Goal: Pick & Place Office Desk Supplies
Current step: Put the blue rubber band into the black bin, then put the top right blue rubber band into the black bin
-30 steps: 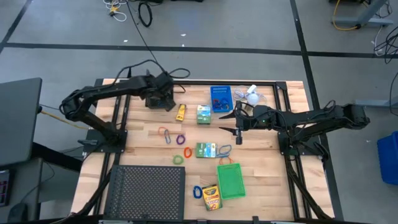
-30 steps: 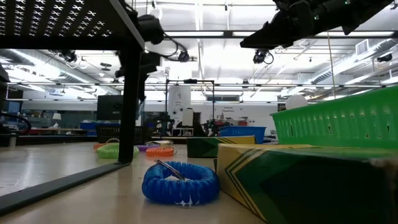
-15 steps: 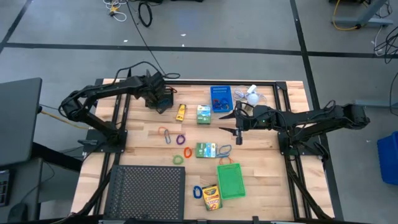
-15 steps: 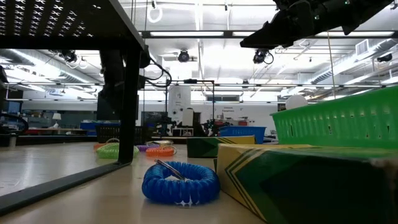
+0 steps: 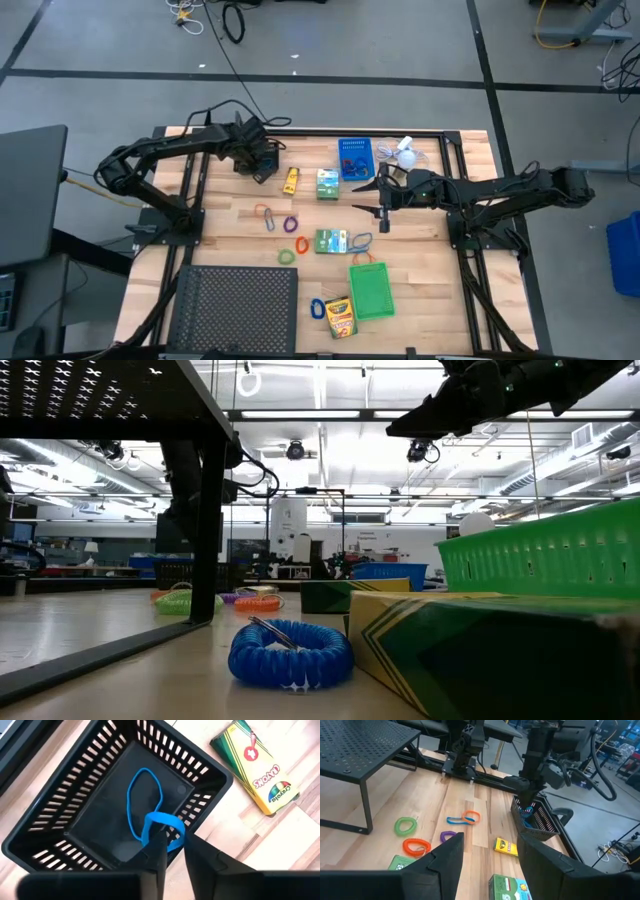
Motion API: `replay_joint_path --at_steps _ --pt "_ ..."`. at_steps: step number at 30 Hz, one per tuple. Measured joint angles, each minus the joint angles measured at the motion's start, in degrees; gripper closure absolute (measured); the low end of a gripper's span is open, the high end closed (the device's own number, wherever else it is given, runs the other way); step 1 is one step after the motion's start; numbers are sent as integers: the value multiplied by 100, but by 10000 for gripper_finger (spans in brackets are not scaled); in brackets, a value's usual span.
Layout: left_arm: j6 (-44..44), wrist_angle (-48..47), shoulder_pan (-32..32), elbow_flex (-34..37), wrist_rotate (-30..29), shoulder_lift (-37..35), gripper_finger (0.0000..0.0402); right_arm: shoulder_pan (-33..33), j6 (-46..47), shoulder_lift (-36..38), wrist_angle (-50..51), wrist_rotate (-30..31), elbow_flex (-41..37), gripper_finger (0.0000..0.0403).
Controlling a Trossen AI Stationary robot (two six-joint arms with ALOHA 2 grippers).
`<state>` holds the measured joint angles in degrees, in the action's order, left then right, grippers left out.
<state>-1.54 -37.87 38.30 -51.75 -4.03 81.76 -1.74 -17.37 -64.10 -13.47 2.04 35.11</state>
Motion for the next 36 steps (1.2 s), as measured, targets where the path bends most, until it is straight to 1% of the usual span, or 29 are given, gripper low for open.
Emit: replay_joint_path --at_steps 11,16,23,26,31,33,36 --pt "-105 125 0 0 -31 0 240 1 22 0 1 4 0 211" --pt "-25 315 -2 0 -35 0 190 0 59 0 0 7 0 211" --pt "225 297 -4 0 -37 2 124 2 173 0 0 31 0 211" --pt "336 297 -4 0 -36 2 110 0 178 0 0 30 0 211" --pt "651 304 -4 0 162 -26 107 0 240 0 11 26 0 211" --pt "761 378 -4 0 389 -92 107 0 245 0 52 32 0 211" --pt "936 639 -28 0 922 -210 108 0 253 0 168 200 0 211"
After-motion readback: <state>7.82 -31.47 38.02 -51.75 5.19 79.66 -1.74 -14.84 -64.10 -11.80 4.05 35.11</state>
